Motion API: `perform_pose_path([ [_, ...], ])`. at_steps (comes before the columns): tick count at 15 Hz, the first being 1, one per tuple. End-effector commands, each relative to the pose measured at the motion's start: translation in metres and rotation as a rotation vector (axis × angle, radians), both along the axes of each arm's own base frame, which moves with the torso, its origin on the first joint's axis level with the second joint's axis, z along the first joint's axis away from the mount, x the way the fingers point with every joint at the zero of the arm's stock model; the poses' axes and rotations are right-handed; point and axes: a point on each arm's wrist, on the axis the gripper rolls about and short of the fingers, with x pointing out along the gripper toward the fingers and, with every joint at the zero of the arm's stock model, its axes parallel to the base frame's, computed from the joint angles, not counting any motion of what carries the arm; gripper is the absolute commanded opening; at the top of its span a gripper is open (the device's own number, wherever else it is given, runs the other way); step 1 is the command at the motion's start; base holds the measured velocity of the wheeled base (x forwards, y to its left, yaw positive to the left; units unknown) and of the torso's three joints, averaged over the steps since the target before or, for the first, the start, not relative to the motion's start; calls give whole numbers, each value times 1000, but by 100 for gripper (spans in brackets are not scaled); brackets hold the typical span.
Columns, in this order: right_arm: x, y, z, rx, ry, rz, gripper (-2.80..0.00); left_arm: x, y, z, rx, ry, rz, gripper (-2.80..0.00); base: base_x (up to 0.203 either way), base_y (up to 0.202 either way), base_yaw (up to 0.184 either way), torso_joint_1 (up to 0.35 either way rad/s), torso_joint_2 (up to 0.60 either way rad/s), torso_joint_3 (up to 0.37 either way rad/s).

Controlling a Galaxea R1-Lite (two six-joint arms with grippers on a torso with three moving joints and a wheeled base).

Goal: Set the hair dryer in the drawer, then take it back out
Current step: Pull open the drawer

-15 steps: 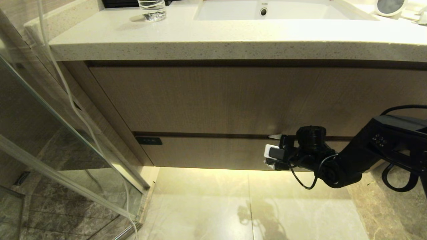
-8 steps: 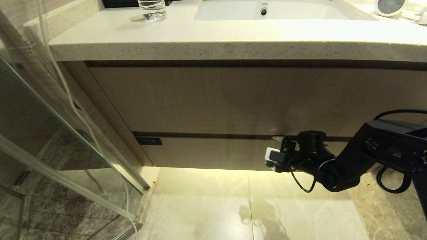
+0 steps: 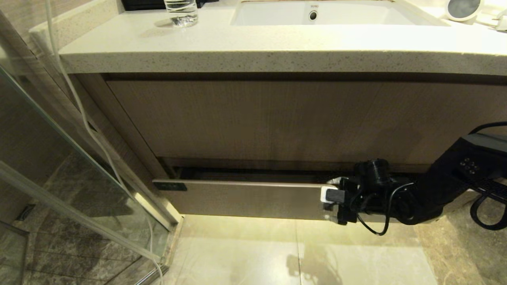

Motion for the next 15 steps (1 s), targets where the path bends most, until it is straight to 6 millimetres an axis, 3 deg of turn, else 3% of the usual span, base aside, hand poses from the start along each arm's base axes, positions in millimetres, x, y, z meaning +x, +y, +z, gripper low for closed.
perform_pose_path([
  [1,-4,-1,23,3,-38,5,0,0,0,0,0,-1,0,-280,0,0,0,0,0,0],
  [5,-37,-13,71,-32,52,2,0,0,0,0,0,1,0,-280,0,0,0,0,0,0],
  [12,-158,-47,156,-94,-31,-16,0,0,0,0,0,1,0,-280,0,0,0,0,0,0],
  [13,-175,-51,168,-96,-63,-25,-280,0,0,0,0,1,0,-280,0,0,0,0,0,0],
  [15,-210,-58,195,-78,-155,-59,-280,0,0,0,0,1,0,-280,0,0,0,0,0,0],
])
